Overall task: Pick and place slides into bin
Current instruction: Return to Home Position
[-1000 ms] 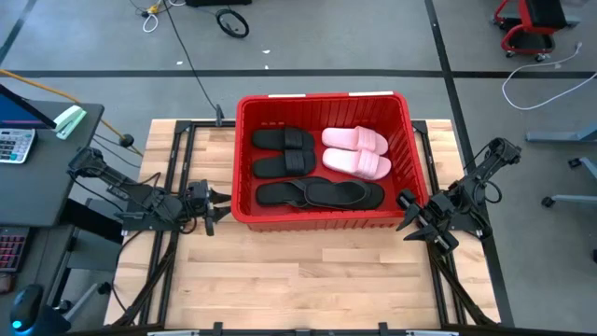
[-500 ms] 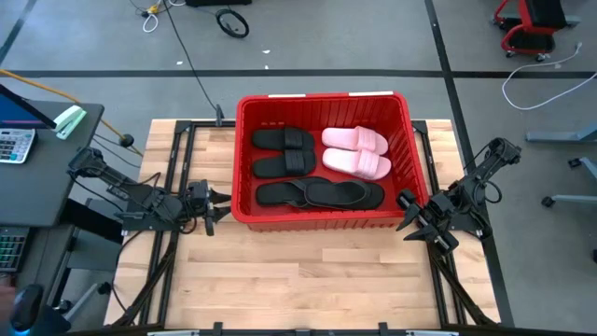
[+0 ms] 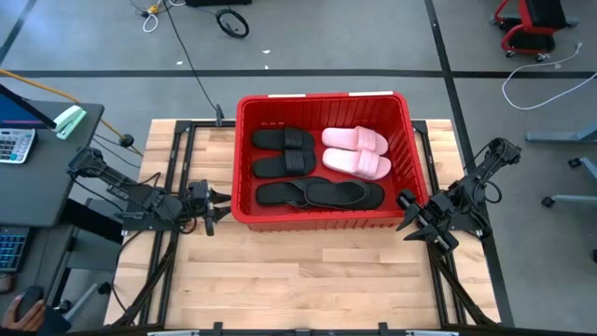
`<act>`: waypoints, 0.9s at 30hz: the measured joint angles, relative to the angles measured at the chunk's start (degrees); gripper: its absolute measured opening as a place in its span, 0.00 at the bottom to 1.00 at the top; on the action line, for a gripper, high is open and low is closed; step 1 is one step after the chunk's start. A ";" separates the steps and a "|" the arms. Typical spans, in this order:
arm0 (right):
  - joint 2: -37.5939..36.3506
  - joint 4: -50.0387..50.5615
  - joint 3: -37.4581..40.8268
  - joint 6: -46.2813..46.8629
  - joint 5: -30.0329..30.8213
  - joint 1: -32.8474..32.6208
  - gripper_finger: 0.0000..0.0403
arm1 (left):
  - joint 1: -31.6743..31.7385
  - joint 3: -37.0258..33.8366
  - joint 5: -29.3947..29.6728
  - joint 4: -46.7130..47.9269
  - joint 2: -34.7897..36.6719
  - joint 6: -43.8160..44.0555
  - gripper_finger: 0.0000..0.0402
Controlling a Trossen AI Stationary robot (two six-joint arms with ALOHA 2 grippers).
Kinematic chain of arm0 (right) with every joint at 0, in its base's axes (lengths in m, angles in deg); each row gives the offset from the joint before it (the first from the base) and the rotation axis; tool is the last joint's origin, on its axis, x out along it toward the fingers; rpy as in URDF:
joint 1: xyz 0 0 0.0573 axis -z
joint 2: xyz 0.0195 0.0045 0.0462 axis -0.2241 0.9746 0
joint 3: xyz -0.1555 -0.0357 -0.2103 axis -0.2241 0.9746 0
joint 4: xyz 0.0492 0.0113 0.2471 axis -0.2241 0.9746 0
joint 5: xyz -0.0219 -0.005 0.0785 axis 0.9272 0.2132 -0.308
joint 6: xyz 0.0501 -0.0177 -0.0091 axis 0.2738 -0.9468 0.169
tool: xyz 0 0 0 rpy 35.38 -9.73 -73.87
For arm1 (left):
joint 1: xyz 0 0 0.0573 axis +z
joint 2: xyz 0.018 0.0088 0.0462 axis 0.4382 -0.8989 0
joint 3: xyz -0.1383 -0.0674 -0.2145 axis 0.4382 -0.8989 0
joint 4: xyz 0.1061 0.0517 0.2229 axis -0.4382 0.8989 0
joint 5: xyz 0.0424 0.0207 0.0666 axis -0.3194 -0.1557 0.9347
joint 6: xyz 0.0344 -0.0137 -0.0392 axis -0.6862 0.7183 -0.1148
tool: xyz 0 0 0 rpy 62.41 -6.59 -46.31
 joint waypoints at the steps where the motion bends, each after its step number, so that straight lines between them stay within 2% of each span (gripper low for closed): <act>1: 0.00 0.01 -0.01 0.00 -0.01 0.00 0.33 | 0.00 -0.02 0.00 0.00 0.02 0.00 0.45; 27: 0.00 0.01 -0.02 0.00 -0.01 -0.02 0.33 | 0.00 -0.02 0.01 0.00 0.00 0.00 0.47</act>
